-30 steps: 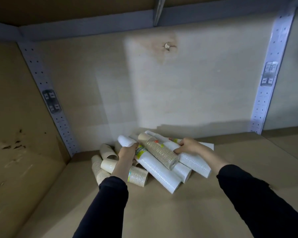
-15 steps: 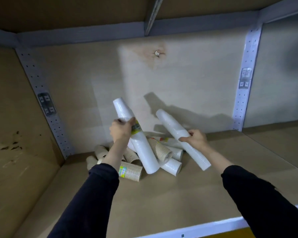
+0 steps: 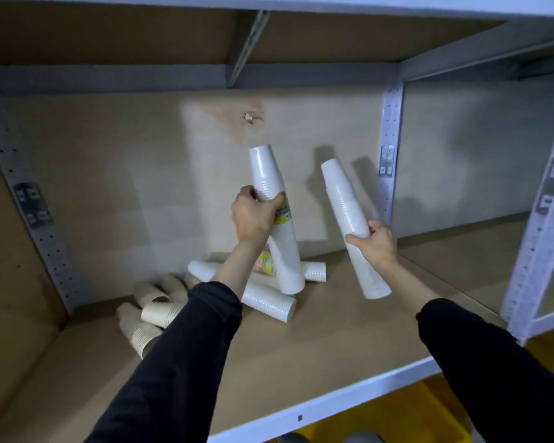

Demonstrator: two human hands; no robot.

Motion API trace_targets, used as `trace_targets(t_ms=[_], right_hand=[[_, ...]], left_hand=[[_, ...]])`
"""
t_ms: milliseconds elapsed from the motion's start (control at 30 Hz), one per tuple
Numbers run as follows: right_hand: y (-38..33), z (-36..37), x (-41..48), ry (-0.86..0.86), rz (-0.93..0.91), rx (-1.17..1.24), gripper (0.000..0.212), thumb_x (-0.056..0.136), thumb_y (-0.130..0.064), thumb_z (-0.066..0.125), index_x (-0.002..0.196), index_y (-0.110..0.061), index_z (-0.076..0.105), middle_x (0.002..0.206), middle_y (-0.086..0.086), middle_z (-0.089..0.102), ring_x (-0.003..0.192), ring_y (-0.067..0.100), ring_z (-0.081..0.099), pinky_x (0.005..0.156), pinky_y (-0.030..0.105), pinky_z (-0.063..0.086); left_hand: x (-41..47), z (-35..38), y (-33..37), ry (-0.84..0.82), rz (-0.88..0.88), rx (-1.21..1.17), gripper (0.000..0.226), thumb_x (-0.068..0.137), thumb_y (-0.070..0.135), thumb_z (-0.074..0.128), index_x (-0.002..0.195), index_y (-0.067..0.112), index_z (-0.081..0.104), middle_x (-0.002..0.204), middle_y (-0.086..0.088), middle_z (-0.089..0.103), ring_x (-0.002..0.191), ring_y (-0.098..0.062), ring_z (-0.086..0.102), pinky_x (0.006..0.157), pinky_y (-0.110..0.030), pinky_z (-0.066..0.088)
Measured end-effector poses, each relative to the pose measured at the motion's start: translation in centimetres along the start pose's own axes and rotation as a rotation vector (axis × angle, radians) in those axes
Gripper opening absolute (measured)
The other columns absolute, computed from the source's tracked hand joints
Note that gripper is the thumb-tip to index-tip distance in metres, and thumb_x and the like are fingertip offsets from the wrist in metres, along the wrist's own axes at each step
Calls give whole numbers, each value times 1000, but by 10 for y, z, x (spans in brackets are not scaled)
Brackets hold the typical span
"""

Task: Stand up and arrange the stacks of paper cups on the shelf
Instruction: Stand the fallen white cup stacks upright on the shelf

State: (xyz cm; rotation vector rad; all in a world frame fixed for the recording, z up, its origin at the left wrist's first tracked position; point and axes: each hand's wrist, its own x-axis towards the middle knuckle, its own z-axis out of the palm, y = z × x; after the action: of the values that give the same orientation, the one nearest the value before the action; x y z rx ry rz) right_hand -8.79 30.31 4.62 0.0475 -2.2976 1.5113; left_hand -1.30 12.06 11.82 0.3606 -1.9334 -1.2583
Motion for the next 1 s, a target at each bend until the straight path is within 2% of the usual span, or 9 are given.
trace_targets(t_ms=[167, 333, 467, 700, 867, 1000], right_hand=[[19, -26, 13, 93, 42, 9, 48, 71, -12, 74, 111, 5, 53, 117, 21, 59, 104, 33, 58, 72, 24, 36], [46, -45, 30, 139, 70, 50, 53, 69, -7, 75, 112, 7, 48, 119, 23, 53, 91, 26, 52, 72, 28, 38], [64, -55, 43, 170, 93, 72, 56, 70, -8, 76, 115, 6, 45, 121, 25, 53, 104, 36, 56, 75, 31, 41], [90, -64, 55, 180, 116, 77, 57, 72, -9, 75, 117, 7, 45, 118, 24, 57, 106, 36, 57, 75, 31, 41], [109, -62, 59, 171, 152, 72, 56, 72, -10, 75, 117, 5, 45, 117, 23, 58, 104, 36, 58, 79, 35, 44], [122, -59, 58, 174, 166, 104, 54, 71, -6, 75, 115, 6, 46, 115, 23, 59, 96, 29, 58, 75, 29, 41]], left_hand=[[-19, 48, 9, -112, 26, -17, 43, 75, 27, 73, 107, 1, 58, 106, -13, 66, 99, -28, 61, 73, -24, 38], [-32, 98, 7, -204, 12, -35, 43, 75, 25, 73, 107, 2, 58, 108, -13, 65, 99, -29, 61, 74, -25, 40], [-38, 132, 3, -263, 9, -32, 44, 75, 25, 73, 109, 1, 57, 110, -14, 64, 101, -28, 61, 74, -25, 39], [-42, 173, -10, -320, -42, -31, 51, 74, 24, 74, 115, 2, 53, 116, -14, 61, 107, -29, 59, 90, -36, 49], [-45, 187, -20, -339, -61, -21, 55, 74, 23, 75, 118, 1, 51, 119, -14, 59, 108, -29, 58, 92, -37, 50], [-44, 194, -21, -360, -52, -7, 56, 74, 24, 75, 120, 1, 51, 120, -13, 59, 110, -29, 58, 94, -39, 49]])
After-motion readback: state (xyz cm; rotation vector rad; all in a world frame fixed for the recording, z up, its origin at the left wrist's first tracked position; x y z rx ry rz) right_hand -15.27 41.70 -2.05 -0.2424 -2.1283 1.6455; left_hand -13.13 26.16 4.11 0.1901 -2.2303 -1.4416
